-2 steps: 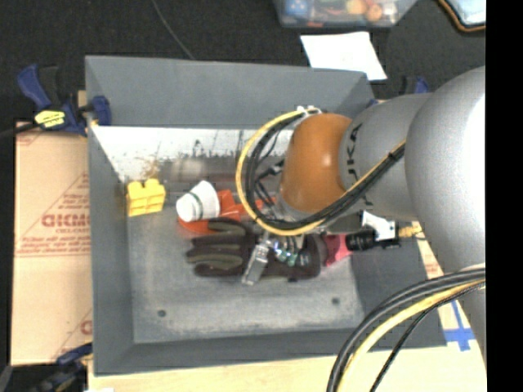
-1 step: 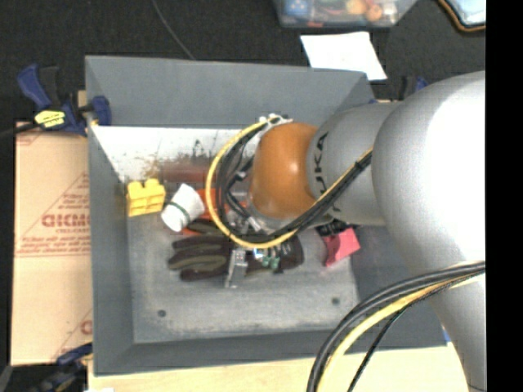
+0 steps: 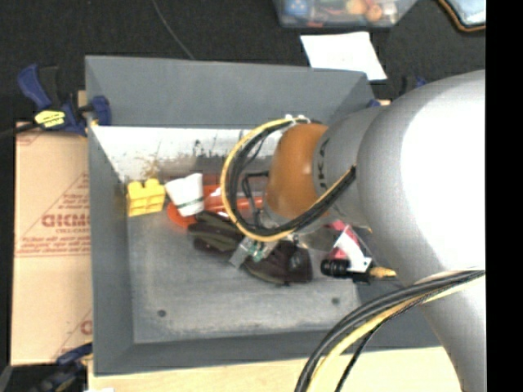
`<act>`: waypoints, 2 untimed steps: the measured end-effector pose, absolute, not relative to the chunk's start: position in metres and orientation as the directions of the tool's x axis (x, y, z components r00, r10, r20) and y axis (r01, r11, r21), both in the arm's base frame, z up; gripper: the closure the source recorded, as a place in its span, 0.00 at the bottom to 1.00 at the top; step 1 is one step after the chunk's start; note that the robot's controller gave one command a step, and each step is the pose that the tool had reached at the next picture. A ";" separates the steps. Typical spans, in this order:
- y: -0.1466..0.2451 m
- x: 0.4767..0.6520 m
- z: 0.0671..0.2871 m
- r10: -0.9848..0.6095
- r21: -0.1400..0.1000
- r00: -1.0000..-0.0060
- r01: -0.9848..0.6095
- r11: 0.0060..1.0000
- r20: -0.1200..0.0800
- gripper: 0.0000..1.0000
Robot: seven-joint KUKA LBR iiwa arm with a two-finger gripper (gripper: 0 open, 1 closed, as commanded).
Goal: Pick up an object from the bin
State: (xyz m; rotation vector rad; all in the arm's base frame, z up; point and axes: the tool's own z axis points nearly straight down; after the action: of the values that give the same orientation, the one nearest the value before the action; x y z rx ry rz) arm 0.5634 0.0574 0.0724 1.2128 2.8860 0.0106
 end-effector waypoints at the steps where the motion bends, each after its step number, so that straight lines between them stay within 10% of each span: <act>1: 0.057 0.563 0.073 0.713 0.010 -0.701 0.713 0.701 -0.008 1.00; 2: 0.056 0.561 0.092 0.711 0.005 -0.703 0.711 0.703 -0.004 1.00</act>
Offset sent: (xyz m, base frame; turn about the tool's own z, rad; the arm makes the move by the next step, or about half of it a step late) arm 0.0000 -0.0001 0.0496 -0.0015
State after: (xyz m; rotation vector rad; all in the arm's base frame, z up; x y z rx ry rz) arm 0.5614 0.0563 0.0922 1.2091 2.8938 0.0043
